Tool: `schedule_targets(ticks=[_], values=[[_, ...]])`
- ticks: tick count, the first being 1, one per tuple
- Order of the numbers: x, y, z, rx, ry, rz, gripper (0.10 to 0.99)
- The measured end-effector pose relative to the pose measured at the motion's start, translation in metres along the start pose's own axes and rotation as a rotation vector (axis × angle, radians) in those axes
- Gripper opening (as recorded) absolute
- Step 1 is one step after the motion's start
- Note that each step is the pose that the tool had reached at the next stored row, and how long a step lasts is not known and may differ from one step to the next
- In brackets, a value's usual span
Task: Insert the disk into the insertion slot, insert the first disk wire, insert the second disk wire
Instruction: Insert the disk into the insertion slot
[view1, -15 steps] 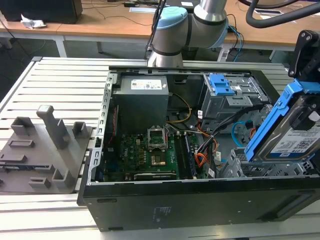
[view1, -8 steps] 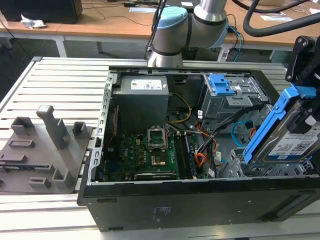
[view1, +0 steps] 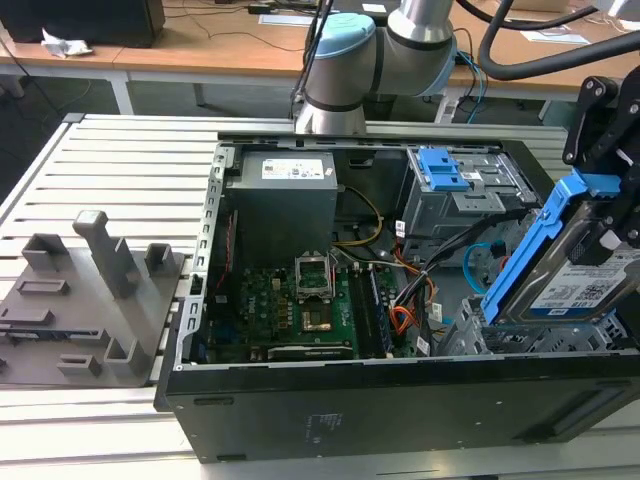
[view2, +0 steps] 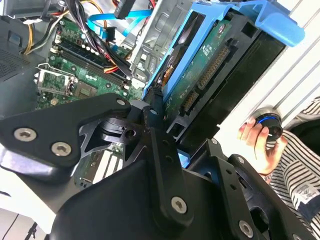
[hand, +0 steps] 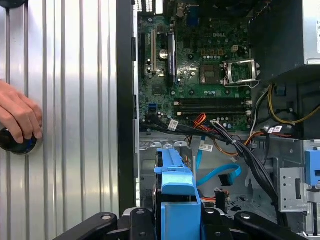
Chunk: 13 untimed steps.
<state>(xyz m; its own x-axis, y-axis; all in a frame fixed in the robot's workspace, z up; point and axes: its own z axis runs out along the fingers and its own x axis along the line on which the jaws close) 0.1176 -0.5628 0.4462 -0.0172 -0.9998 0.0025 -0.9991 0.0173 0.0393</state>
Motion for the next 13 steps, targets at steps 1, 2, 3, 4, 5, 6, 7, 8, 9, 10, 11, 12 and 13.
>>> schedule_targets(ticks=[1, 2, 3, 4, 5, 6, 7, 8, 9, 10, 11, 12, 13], values=[[-0.0017, 0.0001, 0.0003, 0.000, 0.0000, 0.000, 0.361], [-0.0032, 0.0001, 0.0006, 0.000, 0.0001, 0.000, 0.361], [-0.0044, 0.0001, 0.0009, 0.000, 0.0001, 0.000, 0.361], [-0.0047, 0.0001, 0.0011, 0.000, 0.0001, 0.000, 0.361], [-0.0050, 0.0001, 0.0014, 0.000, -0.0001, 0.000, 0.361], [-0.0051, 0.0001, 0.0015, 0.000, 0.0000, 0.000, 0.361], [-0.0053, 0.0001, 0.0017, 0.000, 0.0000, 0.000, 0.361], [-0.0055, 0.0001, 0.0018, 0.000, 0.0001, 0.000, 0.361], [-0.0056, 0.0001, 0.0021, 0.000, 0.0000, 0.000, 0.361], [-0.0057, 0.0001, 0.0028, 0.000, 0.0000, 0.000, 0.361], [-0.0057, 0.0000, 0.0037, 0.000, 0.0001, 0.000, 0.361], [-0.0057, 0.0000, 0.0047, 0.000, 0.0002, 0.000, 0.361], [-0.0057, 0.0000, 0.0061, 0.000, 0.0001, 0.000, 0.361]])
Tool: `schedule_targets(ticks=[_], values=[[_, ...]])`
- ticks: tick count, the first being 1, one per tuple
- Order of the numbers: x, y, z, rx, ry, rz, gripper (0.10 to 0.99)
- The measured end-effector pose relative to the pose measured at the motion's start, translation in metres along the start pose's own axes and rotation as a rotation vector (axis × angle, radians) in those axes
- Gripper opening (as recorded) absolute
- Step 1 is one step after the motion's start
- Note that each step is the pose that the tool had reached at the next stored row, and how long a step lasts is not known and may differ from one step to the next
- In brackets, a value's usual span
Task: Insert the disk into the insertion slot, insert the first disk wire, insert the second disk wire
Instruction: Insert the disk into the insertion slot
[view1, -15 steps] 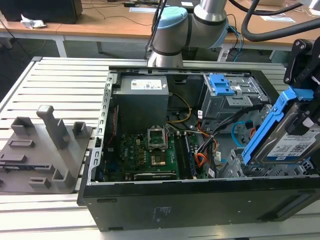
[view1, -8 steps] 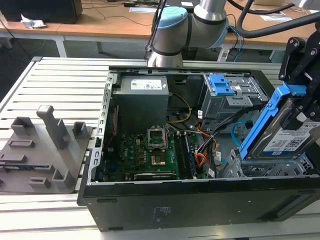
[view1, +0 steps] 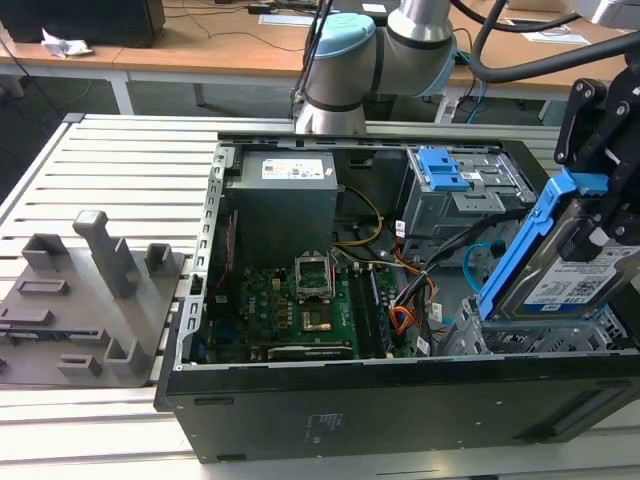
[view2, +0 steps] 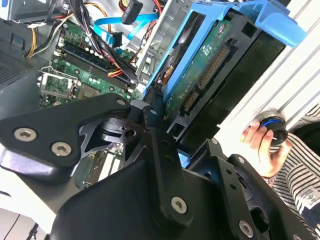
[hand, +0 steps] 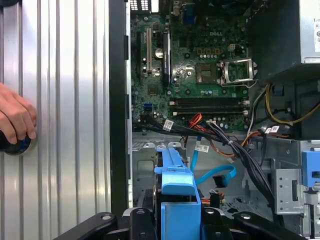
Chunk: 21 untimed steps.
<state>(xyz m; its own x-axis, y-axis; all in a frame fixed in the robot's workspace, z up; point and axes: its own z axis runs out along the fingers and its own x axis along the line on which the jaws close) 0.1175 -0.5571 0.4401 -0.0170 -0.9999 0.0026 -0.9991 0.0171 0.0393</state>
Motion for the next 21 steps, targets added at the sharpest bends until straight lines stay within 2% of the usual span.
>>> schedule_targets(ticks=[12, 21], values=[[-0.0004, -0.0004, 0.0092, 0.000, 0.0001, 0.000, 0.361], [-0.0138, -0.0002, 0.0104, 0.000, -0.0001, 0.000, 0.361]])
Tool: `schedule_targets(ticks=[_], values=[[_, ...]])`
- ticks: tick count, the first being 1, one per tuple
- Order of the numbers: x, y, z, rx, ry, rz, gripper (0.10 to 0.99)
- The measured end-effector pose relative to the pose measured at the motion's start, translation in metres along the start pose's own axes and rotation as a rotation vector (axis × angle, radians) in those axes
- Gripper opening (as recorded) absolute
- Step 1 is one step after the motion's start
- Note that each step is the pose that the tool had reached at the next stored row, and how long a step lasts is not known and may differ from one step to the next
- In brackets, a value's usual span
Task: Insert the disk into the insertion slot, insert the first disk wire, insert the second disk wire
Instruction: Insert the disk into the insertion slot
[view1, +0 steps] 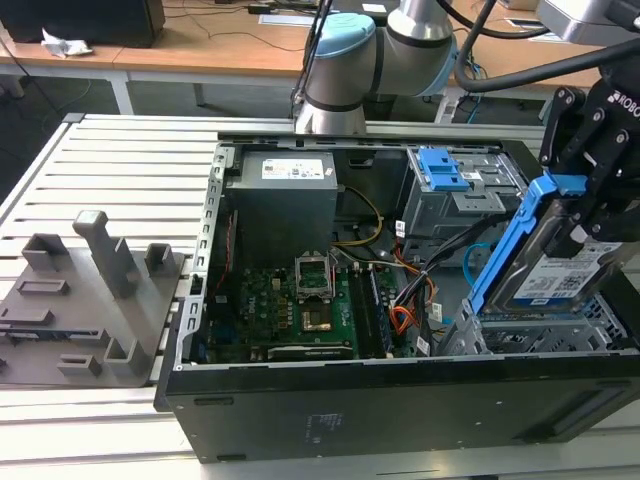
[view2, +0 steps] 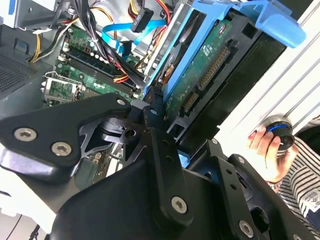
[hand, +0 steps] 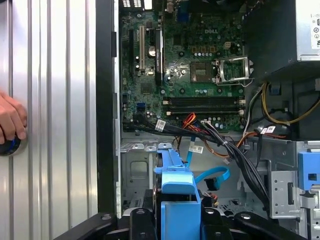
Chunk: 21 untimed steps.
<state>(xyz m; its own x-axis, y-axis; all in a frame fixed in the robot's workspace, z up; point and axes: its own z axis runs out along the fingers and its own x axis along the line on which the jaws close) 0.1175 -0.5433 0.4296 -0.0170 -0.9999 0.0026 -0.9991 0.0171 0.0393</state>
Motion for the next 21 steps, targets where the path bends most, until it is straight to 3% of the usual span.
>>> schedule_targets(ticks=[6, 21], values=[[-0.0001, -0.0029, 0.0033, 0.000, 0.0001, 0.000, 0.361], [-0.0002, -0.0039, 0.0273, 0.000, 0.0002, 0.000, 0.361]])
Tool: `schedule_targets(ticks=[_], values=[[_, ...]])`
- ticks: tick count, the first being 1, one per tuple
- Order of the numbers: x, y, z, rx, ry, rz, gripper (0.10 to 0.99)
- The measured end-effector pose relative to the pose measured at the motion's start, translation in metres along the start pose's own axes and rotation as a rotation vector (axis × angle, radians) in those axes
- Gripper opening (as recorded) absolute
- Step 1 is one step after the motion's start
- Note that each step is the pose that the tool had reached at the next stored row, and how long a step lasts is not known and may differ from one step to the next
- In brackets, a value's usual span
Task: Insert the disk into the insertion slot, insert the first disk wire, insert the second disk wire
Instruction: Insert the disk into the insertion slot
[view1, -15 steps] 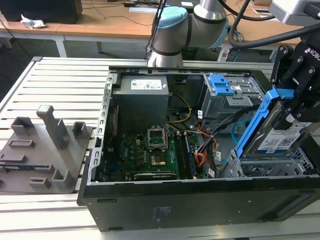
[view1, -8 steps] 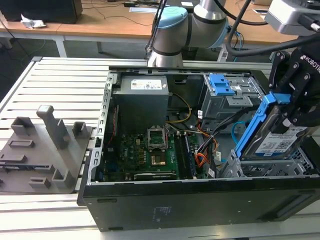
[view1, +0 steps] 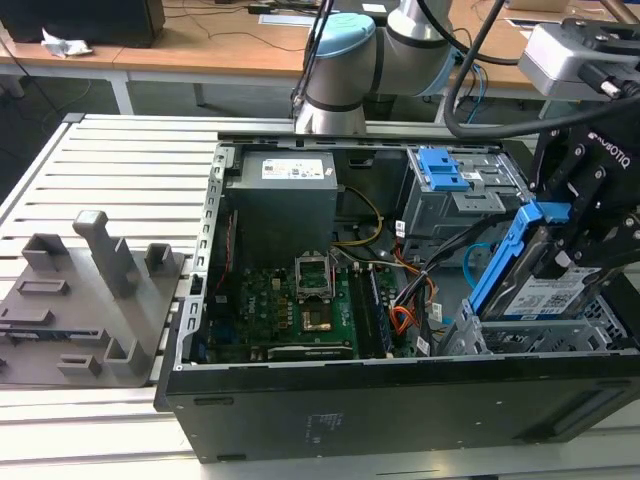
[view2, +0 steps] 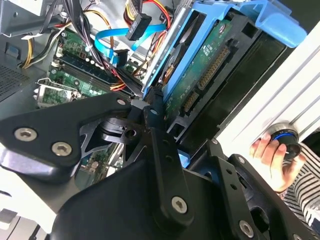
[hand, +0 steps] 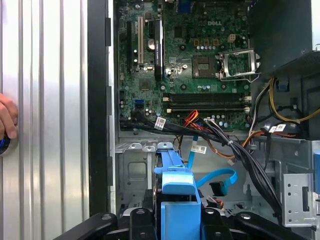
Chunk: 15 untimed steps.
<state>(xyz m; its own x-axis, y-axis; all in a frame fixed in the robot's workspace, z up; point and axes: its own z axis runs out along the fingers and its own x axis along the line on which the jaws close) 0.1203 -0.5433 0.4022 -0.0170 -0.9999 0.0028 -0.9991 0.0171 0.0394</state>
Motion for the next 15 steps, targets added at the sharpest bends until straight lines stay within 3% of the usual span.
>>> schedule_targets(ticks=[7, 9, 15], values=[[0.0000, -0.0001, 0.0016, 0.000, -0.0003, 0.000, 0.361], [0.0000, -0.0001, 0.0017, 0.000, -0.0001, 0.000, 0.439], [0.0000, -0.0001, 0.0019, 0.000, 0.0000, 0.000, 0.439]])
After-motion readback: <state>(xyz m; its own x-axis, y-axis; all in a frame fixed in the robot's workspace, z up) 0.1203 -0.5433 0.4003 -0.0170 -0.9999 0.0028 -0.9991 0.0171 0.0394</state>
